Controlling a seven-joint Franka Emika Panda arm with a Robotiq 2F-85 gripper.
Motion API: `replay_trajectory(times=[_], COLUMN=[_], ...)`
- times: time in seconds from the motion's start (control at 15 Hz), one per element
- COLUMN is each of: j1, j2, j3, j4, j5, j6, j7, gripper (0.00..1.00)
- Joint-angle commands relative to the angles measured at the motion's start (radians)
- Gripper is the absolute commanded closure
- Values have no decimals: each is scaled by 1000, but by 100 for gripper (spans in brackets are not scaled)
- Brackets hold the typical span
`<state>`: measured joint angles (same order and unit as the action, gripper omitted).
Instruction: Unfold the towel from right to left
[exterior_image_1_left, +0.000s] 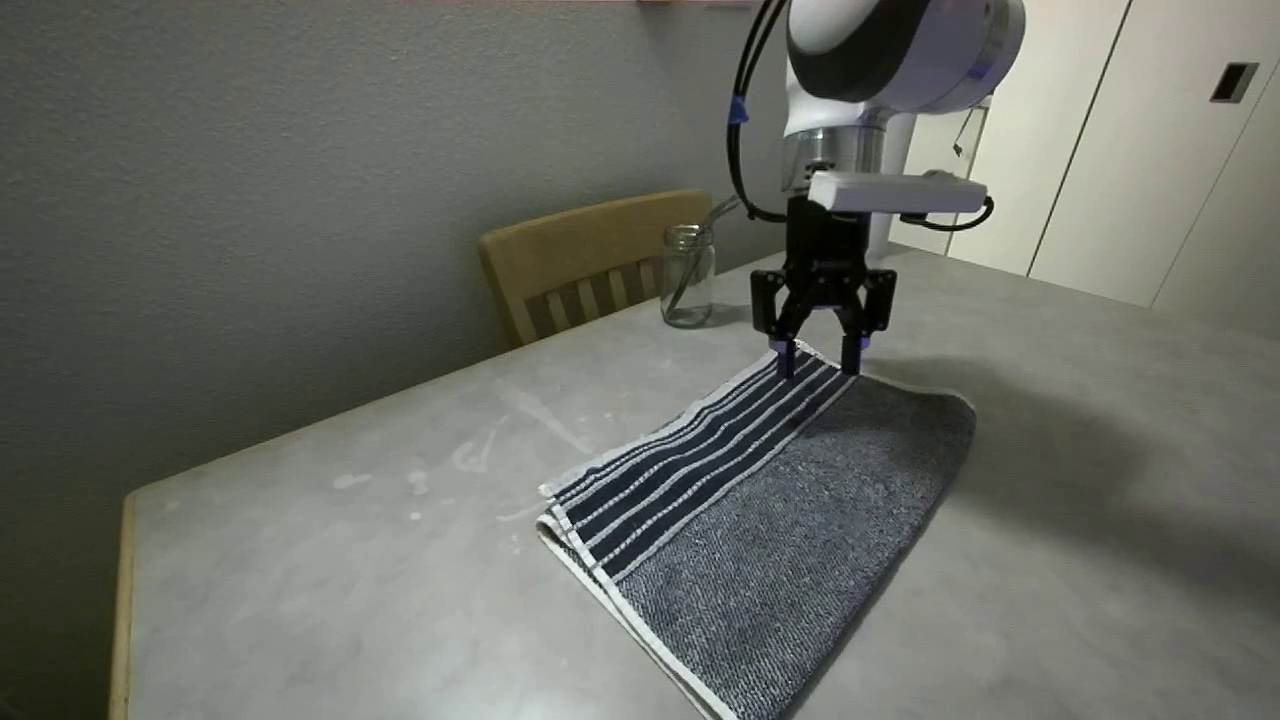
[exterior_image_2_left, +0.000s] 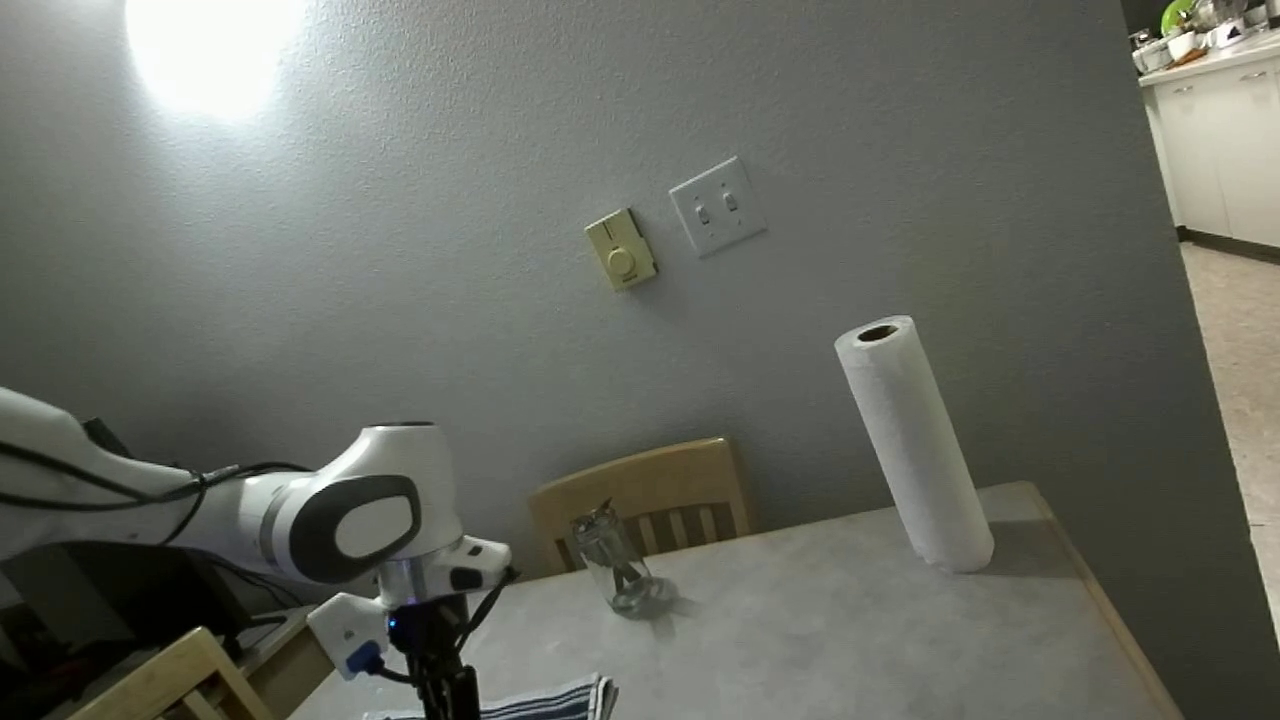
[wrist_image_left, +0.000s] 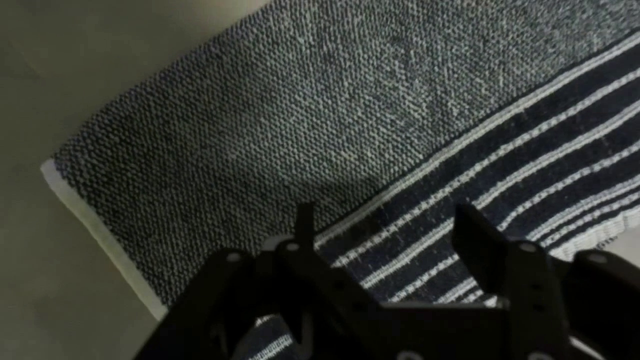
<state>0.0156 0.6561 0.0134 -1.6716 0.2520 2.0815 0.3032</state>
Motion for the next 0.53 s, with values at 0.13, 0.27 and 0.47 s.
replay_trajectory(times=[0.13, 0.27, 0.47], j1=[-15, -16, -18], j2=[-114, -136, -156], j3=[30, 35, 41], j4=[-85, -92, -98], j5=[35, 43, 60], j6=[-48, -63, -72], j7=[-81, -103, -134], gripper=[0, 0, 0])
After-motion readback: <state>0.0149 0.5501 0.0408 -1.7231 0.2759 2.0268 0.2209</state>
